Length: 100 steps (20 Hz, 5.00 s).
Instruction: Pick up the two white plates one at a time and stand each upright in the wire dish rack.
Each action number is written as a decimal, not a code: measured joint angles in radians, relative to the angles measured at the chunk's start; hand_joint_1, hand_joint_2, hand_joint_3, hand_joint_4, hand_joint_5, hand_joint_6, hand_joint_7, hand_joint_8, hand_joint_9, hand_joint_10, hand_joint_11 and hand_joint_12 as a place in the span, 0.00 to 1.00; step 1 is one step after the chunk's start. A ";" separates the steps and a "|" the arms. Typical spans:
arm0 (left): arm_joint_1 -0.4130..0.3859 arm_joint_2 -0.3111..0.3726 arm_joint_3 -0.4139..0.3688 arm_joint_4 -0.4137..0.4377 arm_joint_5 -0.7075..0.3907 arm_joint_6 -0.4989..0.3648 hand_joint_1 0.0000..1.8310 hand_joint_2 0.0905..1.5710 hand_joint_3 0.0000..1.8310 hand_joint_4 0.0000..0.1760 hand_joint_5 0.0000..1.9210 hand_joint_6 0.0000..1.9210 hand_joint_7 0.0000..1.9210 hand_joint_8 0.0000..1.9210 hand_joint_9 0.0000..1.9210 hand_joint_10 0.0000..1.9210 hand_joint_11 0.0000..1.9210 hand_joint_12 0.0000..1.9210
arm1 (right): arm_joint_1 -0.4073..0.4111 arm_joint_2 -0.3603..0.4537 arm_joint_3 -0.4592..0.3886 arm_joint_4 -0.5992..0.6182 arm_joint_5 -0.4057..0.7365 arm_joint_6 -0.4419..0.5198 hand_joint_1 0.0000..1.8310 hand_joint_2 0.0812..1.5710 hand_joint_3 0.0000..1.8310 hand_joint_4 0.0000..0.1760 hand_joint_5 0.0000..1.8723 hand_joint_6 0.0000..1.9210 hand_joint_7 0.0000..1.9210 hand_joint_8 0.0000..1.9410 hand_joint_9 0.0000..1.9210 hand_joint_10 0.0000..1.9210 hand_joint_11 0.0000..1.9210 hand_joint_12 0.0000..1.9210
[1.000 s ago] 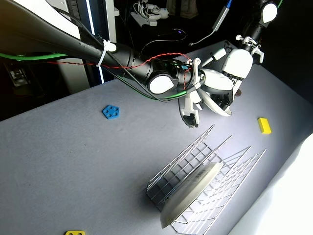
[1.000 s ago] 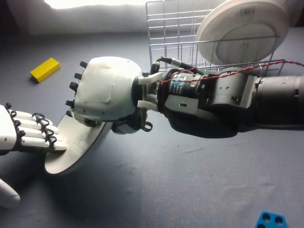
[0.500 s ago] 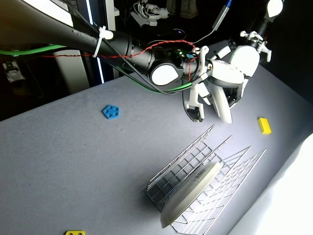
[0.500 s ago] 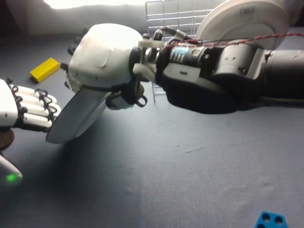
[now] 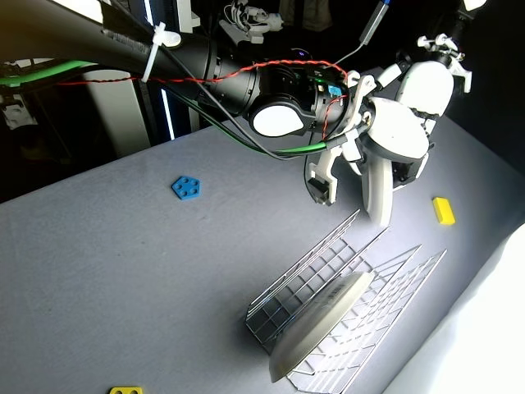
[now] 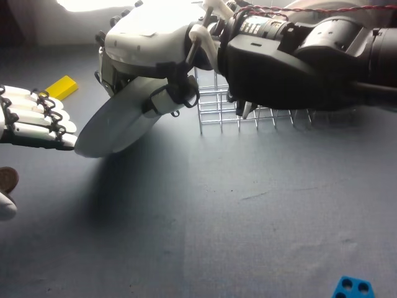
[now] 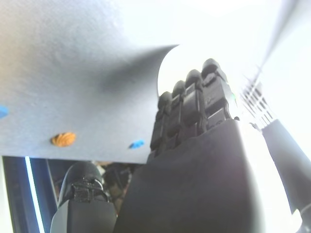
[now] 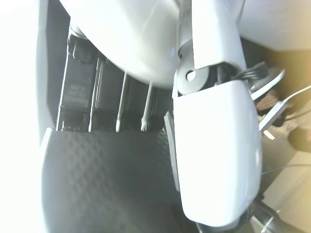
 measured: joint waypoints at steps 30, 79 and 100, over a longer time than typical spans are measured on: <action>-0.012 -0.006 0.116 0.077 -0.089 -0.063 0.00 0.66 0.00 0.00 0.04 0.01 0.02 0.01 0.01 0.00 0.01 0.00 | 0.094 0.080 -0.002 0.689 -0.005 -0.051 0.76 0.65 0.00 0.00 0.55 0.44 0.57 0.40 0.55 0.50 0.49 0.53; -0.001 -0.034 0.238 0.092 -0.171 -0.028 0.00 0.66 0.00 0.00 0.02 0.00 0.00 0.00 0.00 0.00 0.00 0.00 | 0.034 0.247 -0.129 0.923 0.064 -0.058 0.76 0.65 0.00 0.00 0.55 0.43 0.58 0.38 0.56 0.50 0.49 0.53; -0.050 -0.045 0.242 0.105 -0.185 -0.037 0.00 0.66 0.00 0.00 0.03 0.00 0.02 0.00 0.00 0.00 0.00 0.00 | 0.048 0.246 -0.042 0.967 0.053 -0.035 0.76 0.67 0.00 0.00 0.52 0.46 0.56 0.42 0.53 0.56 0.45 0.58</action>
